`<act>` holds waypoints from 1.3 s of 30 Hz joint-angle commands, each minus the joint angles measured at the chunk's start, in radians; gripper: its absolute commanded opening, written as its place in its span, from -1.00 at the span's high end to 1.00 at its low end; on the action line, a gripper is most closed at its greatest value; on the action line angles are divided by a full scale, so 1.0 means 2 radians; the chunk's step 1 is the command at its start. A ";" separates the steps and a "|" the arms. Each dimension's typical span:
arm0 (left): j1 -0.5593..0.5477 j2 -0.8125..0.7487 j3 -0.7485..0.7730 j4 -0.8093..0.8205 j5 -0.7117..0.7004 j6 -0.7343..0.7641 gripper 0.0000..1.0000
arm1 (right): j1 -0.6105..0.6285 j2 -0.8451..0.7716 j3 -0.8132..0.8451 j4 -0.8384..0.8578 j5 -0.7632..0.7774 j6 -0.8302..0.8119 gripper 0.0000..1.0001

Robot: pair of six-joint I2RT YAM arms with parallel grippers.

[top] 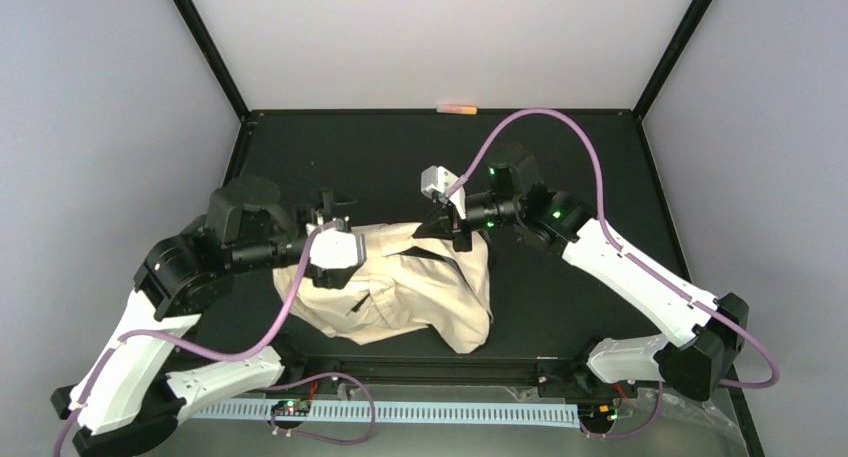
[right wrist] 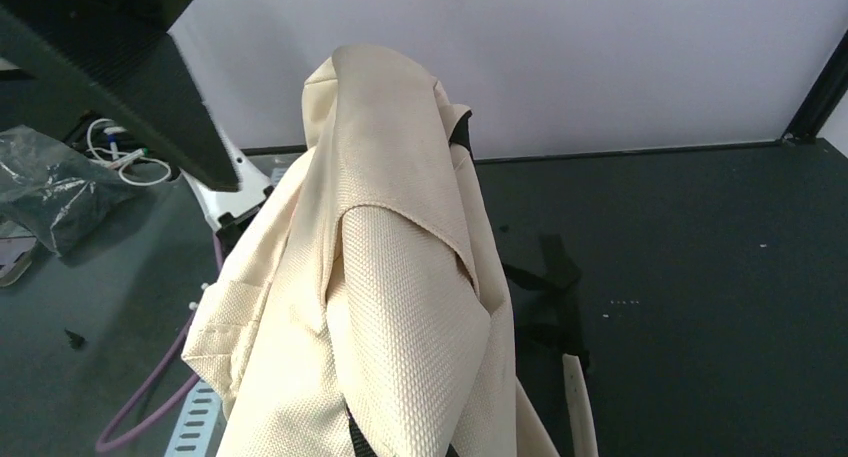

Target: Pack the student bag

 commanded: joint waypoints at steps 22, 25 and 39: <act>0.001 0.095 -0.029 -0.056 0.022 -0.032 -0.09 | -0.024 0.023 0.075 -0.018 -0.152 -0.077 0.98; 0.004 0.113 -0.015 -0.074 0.026 -0.037 0.40 | -0.027 0.025 0.074 -0.003 -0.143 -0.065 0.97; 0.017 0.153 0.046 -0.086 0.005 -0.155 0.97 | -0.026 -0.128 0.000 0.076 0.062 0.179 0.03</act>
